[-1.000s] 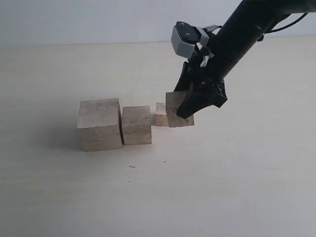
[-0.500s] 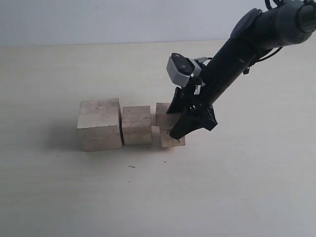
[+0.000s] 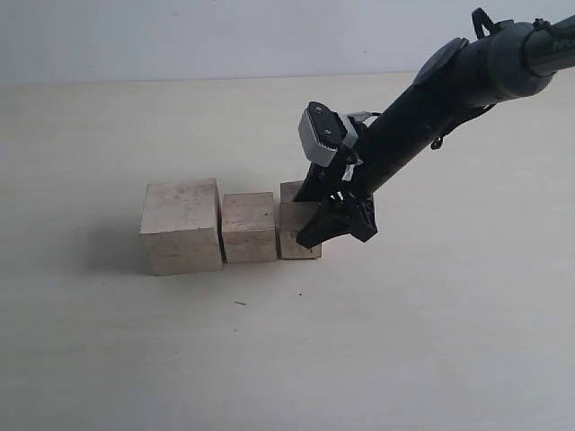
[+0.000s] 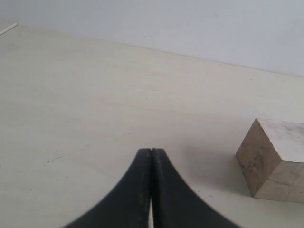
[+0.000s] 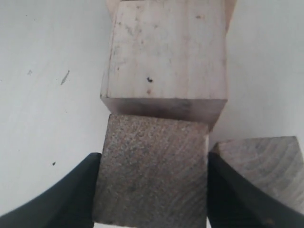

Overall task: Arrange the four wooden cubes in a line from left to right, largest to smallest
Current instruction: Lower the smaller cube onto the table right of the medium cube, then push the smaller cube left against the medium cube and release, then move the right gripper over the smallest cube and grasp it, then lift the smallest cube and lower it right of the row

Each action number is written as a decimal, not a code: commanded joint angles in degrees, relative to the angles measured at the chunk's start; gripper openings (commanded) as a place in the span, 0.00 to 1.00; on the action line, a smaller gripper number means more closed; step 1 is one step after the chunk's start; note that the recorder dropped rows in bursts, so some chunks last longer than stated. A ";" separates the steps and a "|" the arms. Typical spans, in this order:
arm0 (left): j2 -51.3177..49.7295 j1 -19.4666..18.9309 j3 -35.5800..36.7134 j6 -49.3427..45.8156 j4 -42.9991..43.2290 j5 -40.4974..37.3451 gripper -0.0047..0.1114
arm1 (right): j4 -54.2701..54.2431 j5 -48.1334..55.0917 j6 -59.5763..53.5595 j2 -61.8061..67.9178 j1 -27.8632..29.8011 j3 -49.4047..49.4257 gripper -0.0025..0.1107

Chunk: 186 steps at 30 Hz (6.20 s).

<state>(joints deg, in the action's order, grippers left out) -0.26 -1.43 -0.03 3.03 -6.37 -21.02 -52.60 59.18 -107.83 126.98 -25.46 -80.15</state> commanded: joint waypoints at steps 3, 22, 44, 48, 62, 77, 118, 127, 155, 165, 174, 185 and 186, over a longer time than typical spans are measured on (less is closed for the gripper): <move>0.26 0.34 0.03 0.27 -0.22 0.33 0.04 | -1.95 -0.51 -4.03 -0.10 0.14 0.26 0.02; 0.26 0.34 0.03 0.27 -0.22 0.33 0.04 | -4.37 0.44 -6.52 1.96 -1.86 0.26 0.02; 0.26 0.34 0.03 0.27 -0.22 0.33 0.04 | -7.03 0.10 -4.62 2.28 -1.86 0.26 0.37; 0.26 0.34 0.03 0.27 -0.22 0.33 0.04 | -8.45 0.66 -4.62 1.55 -1.86 0.26 0.55; 0.26 0.34 0.03 0.27 -0.22 0.33 0.04 | -8.63 -1.02 1.92 -5.35 -1.75 0.26 0.62; 0.26 0.34 0.03 0.27 -0.22 0.33 0.04 | -4.21 -28.85 49.42 -8.00 -2.13 -1.02 0.55; 0.26 0.34 0.03 0.27 -0.22 0.33 0.04 | 39.08 -21.60 112.35 -0.95 -11.85 -7.79 0.55; 0.26 0.34 0.03 0.27 -0.22 0.33 0.04 | 36.48 -20.93 110.27 -0.95 -11.85 -8.22 0.55; 0.26 0.34 0.03 0.27 -0.22 0.33 0.04 | 41.29 -21.50 110.97 -0.95 -11.85 -8.22 0.55; 0.26 0.34 0.03 0.27 -0.22 0.33 0.04 | 53.28 -9.46 101.35 -6.87 -10.97 -13.02 0.02; 0.26 0.34 0.03 0.27 -0.22 0.33 0.04 | 36.72 4.60 67.19 -9.52 -3.33 -13.99 0.02; 0.26 0.34 0.03 0.27 -0.22 0.33 0.04 | 19.66 10.79 33.28 -7.23 1.08 -13.81 0.02; 0.26 0.34 0.03 0.27 -0.22 0.33 0.04 | 18.76 10.79 31.42 -6.72 1.08 -13.28 0.02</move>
<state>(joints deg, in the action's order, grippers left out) -0.26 -1.43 -0.03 3.03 -6.37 -21.02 -30.35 69.71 -70.17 118.93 -24.42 -93.85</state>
